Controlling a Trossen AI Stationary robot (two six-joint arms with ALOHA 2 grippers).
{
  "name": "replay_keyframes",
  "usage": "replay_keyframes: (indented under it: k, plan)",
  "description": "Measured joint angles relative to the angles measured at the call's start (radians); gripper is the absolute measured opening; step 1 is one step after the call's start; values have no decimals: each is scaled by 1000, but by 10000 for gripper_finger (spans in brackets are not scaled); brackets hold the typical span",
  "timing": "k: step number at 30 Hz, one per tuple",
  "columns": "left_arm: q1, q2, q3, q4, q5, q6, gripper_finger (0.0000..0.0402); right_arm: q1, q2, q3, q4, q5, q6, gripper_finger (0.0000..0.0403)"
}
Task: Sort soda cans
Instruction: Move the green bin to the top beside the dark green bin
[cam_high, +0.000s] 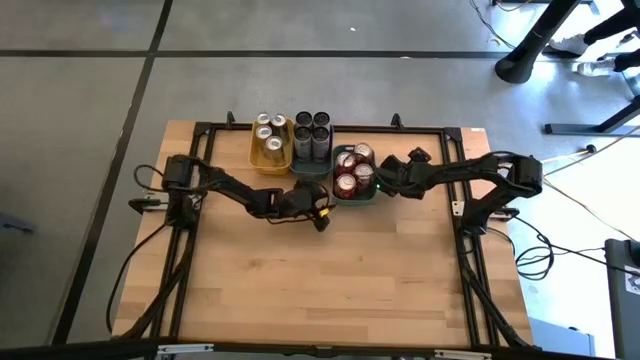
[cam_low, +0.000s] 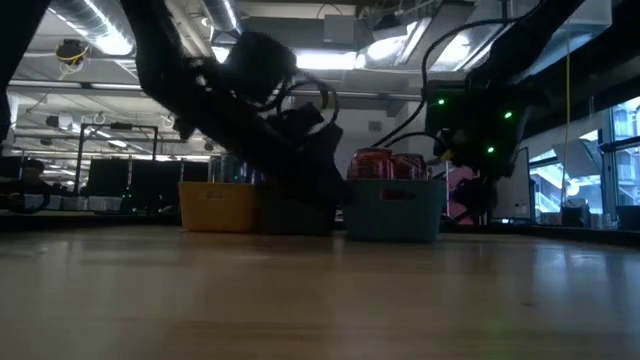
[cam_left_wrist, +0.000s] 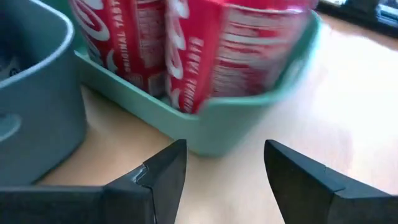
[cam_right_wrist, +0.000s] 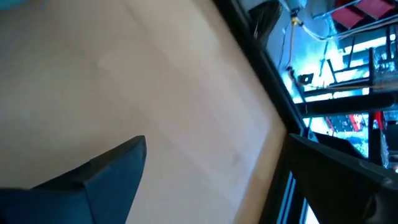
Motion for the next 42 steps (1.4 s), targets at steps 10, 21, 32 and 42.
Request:
replay_keyframes:
  k: [10,21,32,42]
  plan:
    - [-109,-271,-2,-486,0,2,204,248,-97,0,-229,-188,306,381]
    - [-242,-402,-14,-794,-49,-135,205,593,-97,-83,148,-254,436,381]
    - [-319,-402,-25,-779,-143,-160,205,608,-14,-365,1063,-158,354,381]
    - [-318,-402,-25,-776,-166,-163,205,480,108,-340,1192,-281,250,381]
